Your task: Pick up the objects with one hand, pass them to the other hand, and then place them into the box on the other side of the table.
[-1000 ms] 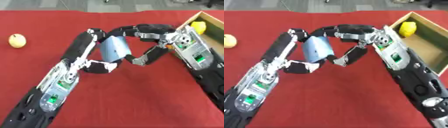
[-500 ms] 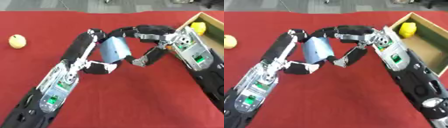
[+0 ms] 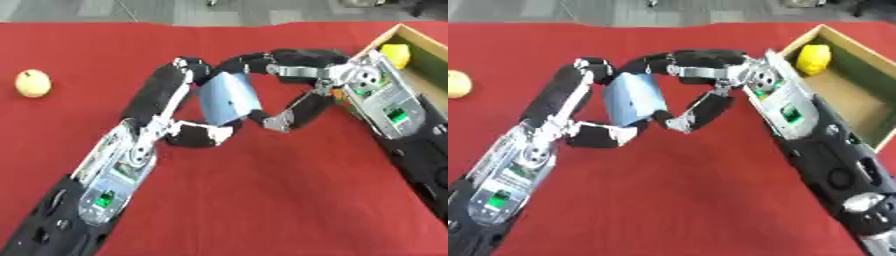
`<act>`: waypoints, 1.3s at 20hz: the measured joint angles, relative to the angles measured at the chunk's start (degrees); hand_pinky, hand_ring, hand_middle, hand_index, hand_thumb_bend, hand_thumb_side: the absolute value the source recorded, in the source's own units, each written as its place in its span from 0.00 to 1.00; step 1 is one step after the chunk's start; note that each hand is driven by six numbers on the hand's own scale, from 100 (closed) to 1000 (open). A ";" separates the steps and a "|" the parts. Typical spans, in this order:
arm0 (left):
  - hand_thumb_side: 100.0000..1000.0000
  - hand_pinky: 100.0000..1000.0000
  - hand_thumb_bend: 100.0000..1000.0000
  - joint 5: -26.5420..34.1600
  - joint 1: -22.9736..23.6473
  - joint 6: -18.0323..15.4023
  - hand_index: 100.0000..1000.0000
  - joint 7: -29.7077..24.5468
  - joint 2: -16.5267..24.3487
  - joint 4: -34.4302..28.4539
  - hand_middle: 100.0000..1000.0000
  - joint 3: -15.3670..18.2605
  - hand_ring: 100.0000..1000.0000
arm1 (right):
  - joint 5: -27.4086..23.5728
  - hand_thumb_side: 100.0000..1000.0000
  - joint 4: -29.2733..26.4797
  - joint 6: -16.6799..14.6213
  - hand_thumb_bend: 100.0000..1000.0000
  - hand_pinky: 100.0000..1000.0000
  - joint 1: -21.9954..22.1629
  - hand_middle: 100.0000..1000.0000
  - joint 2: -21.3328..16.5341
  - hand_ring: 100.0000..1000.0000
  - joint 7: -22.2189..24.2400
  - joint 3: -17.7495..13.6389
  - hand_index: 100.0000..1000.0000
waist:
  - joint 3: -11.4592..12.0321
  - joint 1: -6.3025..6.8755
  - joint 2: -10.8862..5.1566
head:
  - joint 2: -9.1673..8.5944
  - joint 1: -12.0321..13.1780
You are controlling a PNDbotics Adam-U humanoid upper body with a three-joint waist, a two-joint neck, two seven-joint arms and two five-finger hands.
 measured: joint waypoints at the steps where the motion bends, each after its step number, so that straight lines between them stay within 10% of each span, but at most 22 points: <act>1: 0.20 0.63 0.00 0.14 -0.01 0.24 0.49 0.24 -0.23 0.17 0.43 -0.01 0.53 | -0.01 0.15 0.11 0.14 0.03 1.00 -0.02 1.00 -0.01 1.00 0.14 0.00 1.00 | 0.00 0.00 0.00 | 0.00 0.00; 19: 0.21 0.63 0.00 1.89 -0.24 0.70 0.50 1.31 -1.37 1.22 0.43 -0.20 0.53 | 0.31 0.17 0.58 0.31 0.05 1.00 -0.04 1.00 -0.09 1.00 0.31 -0.30 1.00 | -0.04 0.02 0.14 | 0.00 -0.04; 26: 0.19 0.63 0.00 1.89 -0.37 -0.69 0.50 0.44 -1.33 1.22 0.43 -0.20 0.53 | -0.23 0.14 0.59 0.33 0.00 0.98 0.00 0.82 -0.21 1.00 0.33 -0.40 0.89 | -0.04 0.04 0.15 | 0.00 -0.04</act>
